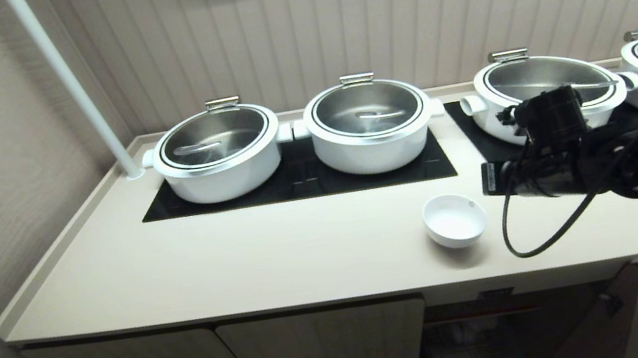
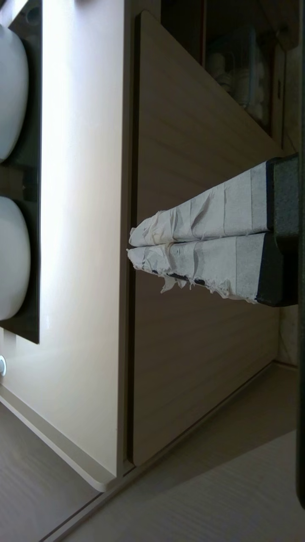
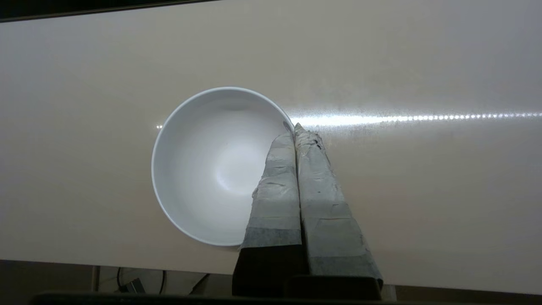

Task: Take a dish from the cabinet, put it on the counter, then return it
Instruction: Pick up the bowl from the table

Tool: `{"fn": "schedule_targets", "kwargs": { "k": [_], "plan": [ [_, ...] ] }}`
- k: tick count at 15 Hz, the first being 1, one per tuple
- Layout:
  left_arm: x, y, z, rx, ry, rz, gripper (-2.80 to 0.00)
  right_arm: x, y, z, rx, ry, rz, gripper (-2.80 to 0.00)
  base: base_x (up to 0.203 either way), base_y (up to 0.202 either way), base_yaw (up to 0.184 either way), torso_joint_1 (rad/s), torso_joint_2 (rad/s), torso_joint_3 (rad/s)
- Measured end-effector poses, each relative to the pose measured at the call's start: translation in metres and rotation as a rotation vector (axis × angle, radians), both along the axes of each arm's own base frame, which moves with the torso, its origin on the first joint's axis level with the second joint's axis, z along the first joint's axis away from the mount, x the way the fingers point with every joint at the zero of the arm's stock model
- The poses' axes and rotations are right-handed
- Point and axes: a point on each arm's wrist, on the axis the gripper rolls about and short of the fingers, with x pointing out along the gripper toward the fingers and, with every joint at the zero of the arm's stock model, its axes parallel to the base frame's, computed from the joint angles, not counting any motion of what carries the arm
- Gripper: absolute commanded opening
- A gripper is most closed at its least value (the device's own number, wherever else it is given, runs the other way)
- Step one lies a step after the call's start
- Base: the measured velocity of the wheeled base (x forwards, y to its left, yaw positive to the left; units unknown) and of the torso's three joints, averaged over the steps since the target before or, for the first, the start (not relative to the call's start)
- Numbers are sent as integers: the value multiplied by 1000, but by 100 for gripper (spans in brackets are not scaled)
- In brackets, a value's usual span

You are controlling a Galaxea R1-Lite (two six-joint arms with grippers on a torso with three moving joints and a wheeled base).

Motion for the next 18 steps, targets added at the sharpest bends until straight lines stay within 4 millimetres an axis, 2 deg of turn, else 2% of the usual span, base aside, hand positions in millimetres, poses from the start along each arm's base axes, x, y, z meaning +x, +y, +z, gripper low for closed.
{"fn": "schedule_targets", "kwargs": {
  "k": [5, 11, 18],
  "plan": [
    [0, 0, 0, 0, 0, 0, -280, -33, -8, 5, -3, 12, 0, -280, 0, 0, 0, 0, 0, 0],
    [0, 0, 0, 0, 0, 0, -280, -86, -21, 7, -36, 14, -15, -280, 0, 0, 0, 0, 0, 0],
    [0, 0, 0, 0, 0, 0, -280, -150, -38, -27, -187, -38, 13, -280, 0, 0, 0, 0, 0, 0]
  ]
}}
